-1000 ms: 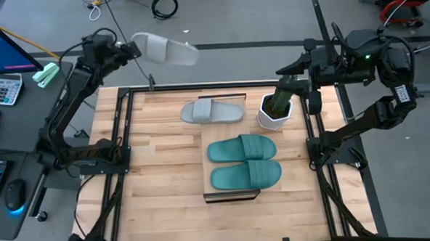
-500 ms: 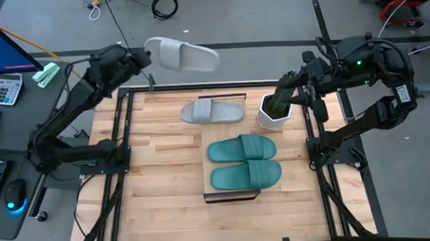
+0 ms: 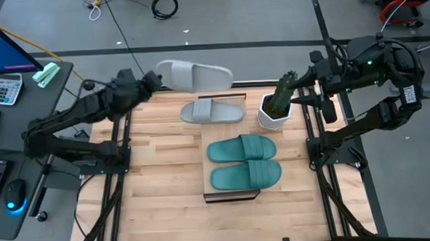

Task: Pick and place slides into the shelf
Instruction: Put the gray slide on the shelf

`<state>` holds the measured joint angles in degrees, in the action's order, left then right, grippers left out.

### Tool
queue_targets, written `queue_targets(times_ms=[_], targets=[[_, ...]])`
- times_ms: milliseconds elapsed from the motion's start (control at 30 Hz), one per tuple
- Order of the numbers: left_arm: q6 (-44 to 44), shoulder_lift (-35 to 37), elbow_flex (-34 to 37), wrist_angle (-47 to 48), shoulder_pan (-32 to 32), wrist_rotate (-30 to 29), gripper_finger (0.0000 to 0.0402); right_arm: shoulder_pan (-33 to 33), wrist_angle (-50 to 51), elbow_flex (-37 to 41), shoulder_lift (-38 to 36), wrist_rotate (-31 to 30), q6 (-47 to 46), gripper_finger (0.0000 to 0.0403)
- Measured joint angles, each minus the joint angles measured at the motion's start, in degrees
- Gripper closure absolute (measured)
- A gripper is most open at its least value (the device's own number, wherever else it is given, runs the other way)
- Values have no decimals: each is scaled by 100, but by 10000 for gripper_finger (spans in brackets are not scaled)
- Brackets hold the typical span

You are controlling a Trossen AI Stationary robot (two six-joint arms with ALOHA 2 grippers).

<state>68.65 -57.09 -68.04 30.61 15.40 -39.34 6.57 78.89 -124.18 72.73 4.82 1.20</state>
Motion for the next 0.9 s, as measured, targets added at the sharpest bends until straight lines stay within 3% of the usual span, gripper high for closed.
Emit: queue_targets(times_ms=[400,700,900], targets=[[2104,-1022,-4,393,-1806,-1658,393,0,214,0,-19,-20,141,206],[3774,-1431,-4,1224,-2622,-1857,393,0,293,0,-88,-45,144,206],[4781,-1369,-449,2752,-3092,-1868,393,0,411,0,-128,-48,143,206]])
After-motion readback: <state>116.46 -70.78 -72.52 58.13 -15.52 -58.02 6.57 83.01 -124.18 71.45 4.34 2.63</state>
